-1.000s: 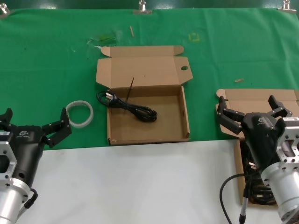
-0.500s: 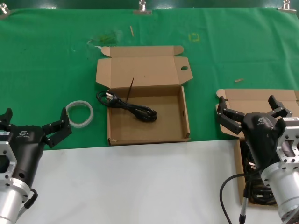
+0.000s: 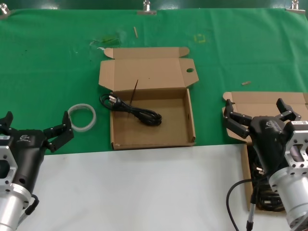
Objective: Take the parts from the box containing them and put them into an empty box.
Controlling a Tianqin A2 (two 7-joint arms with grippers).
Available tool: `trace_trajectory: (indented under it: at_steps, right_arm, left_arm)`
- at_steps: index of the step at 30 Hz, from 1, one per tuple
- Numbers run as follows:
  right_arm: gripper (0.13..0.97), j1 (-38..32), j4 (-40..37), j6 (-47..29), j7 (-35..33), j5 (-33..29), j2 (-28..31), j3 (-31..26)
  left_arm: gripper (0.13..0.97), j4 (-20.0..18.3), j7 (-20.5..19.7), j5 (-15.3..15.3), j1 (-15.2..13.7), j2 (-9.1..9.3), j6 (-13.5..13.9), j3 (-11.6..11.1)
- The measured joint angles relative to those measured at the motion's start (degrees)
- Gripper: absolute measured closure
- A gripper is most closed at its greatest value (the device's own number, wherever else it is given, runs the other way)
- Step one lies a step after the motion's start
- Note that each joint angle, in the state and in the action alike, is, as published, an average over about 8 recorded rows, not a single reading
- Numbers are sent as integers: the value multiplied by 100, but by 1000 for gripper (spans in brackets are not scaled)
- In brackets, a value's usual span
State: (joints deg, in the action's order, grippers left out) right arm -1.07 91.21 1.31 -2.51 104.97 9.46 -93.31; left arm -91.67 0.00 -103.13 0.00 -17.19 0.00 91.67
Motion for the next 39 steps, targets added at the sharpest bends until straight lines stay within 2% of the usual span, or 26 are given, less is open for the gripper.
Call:
trace_trajectory:
  at_steps: [39]
  right_arm:
    - [129, 0, 0, 0, 0, 0, 0, 0]
  left_arm:
    - [132, 0, 0, 0, 0, 0, 0, 0]
